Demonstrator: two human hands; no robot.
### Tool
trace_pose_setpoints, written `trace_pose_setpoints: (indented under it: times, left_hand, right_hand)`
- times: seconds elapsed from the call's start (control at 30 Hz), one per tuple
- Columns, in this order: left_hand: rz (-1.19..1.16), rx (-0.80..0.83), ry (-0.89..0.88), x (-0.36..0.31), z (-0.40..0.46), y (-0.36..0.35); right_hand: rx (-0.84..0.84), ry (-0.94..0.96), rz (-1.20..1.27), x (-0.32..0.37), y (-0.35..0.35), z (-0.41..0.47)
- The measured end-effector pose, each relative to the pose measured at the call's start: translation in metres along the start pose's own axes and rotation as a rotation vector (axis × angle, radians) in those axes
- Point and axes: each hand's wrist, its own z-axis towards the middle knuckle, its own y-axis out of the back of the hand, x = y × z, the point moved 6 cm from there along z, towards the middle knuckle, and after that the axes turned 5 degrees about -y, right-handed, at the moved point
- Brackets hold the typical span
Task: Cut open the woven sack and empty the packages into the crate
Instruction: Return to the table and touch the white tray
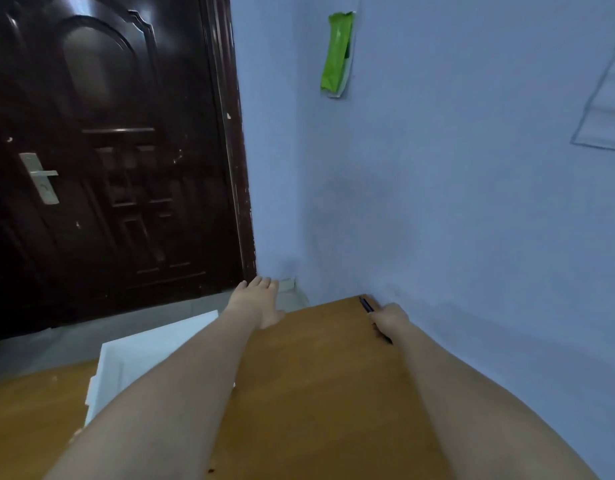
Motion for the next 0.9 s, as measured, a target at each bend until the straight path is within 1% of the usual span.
trace_pose_setpoints:
  times: [0.07,0.17,0.33,0.43,0.57,0.8,0.9]
  left_hand:
    - [-0.022,-0.023,0.016,-0.015,0.01,0.004]
    - [-0.031,-0.007,0.043,-0.042,0.017,0.005]
    - [-0.047,-0.004,0.101,-0.074,0.022,-0.005]
    - [-0.059,0.035,0.154,-0.085,0.017,-0.025]
    - [-0.058,0.087,0.204,-0.099,0.013,-0.059]
    - [-0.041,0.218,0.239,-0.112,0.013,-0.122]
    - [-0.065,0.257,0.232,-0.116,0.017,-0.142]
  right_hand:
    - [0.004,0.024,-0.034,-0.006,0.016,0.009]
    - [0.037,0.0,-0.077,-0.024,0.033,0.029]
    - [0.043,0.011,-0.18,-0.055,0.042,0.062]
    - [0.06,0.005,-0.243,-0.084,0.033,0.076]
    - [0.13,-0.037,-0.377,-0.123,0.017,0.085]
    - [0.143,-0.074,-0.544,-0.189,-0.014,0.092]
    - [0.154,-0.108,-0.574,-0.21,-0.025,0.089]
